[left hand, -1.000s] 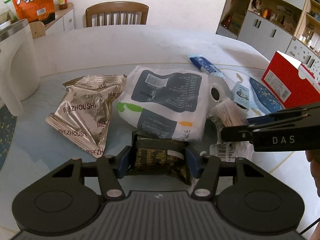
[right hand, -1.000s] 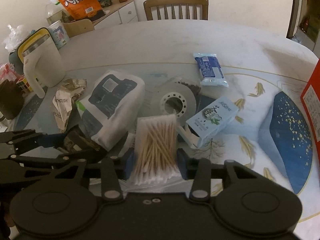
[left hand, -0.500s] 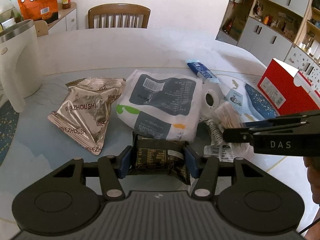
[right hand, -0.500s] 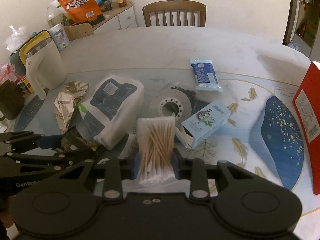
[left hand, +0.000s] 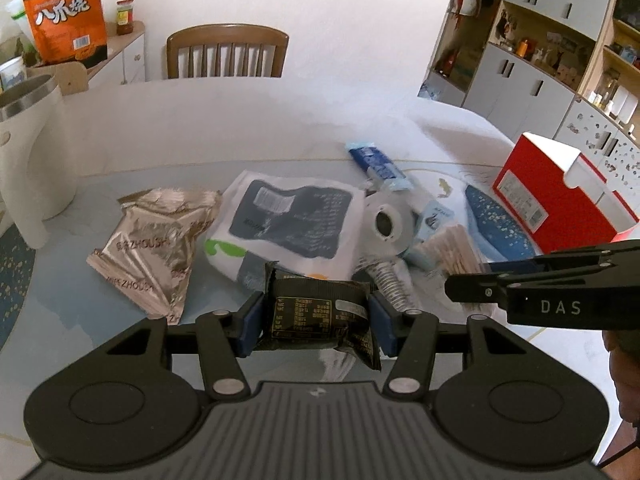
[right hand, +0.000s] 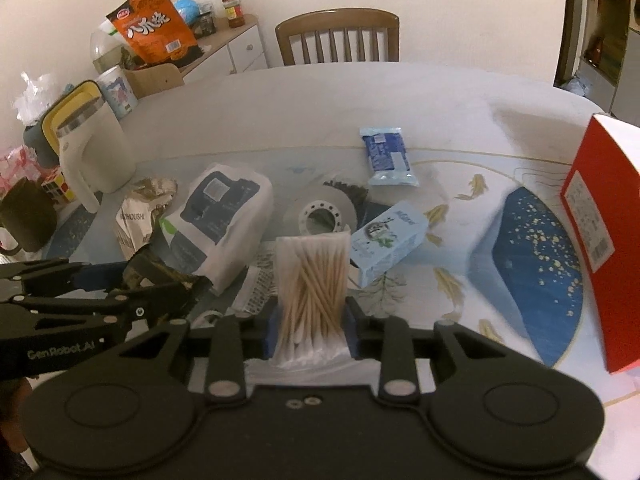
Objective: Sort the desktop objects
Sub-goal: 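Carry both held items over the open red-and-white box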
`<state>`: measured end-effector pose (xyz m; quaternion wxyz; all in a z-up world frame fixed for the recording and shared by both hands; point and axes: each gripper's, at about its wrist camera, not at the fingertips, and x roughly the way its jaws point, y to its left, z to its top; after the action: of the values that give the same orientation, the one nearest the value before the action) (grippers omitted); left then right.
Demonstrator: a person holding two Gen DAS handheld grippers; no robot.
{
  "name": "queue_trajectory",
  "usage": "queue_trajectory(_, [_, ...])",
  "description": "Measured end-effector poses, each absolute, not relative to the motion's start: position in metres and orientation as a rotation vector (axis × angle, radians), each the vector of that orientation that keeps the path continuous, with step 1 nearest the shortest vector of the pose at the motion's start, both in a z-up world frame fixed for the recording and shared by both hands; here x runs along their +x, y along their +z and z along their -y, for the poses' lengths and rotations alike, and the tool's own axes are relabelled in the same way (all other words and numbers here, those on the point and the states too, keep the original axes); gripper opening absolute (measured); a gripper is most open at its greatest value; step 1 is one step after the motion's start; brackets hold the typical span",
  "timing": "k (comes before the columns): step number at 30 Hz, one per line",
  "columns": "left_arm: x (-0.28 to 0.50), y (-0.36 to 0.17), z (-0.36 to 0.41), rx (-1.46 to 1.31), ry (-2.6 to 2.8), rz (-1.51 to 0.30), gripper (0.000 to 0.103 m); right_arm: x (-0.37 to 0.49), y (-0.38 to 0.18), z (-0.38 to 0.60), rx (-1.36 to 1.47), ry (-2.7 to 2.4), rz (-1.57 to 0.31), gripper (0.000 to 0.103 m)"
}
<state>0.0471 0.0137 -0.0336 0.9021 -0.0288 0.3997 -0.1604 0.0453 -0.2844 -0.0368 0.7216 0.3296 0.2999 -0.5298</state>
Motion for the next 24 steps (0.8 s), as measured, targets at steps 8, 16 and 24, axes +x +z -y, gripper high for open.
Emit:
queue_trajectory(8, [0.042, -0.014, 0.008, -0.061, -0.369, -0.807, 0.054, 0.025, -0.012, 0.272, 0.751, -1.219, -0.627, 0.031])
queue_trajectory(16, [0.040, 0.008, 0.038, -0.049, -0.381, -0.766, 0.055, -0.009, 0.012, 0.260, 0.762, -1.276, -0.570, 0.031])
queue_trajectory(24, [0.042, 0.026, 0.078, -0.035, -0.397, -0.736, 0.055, -0.056, 0.030, 0.253, 0.767, -1.344, -0.520, 0.031])
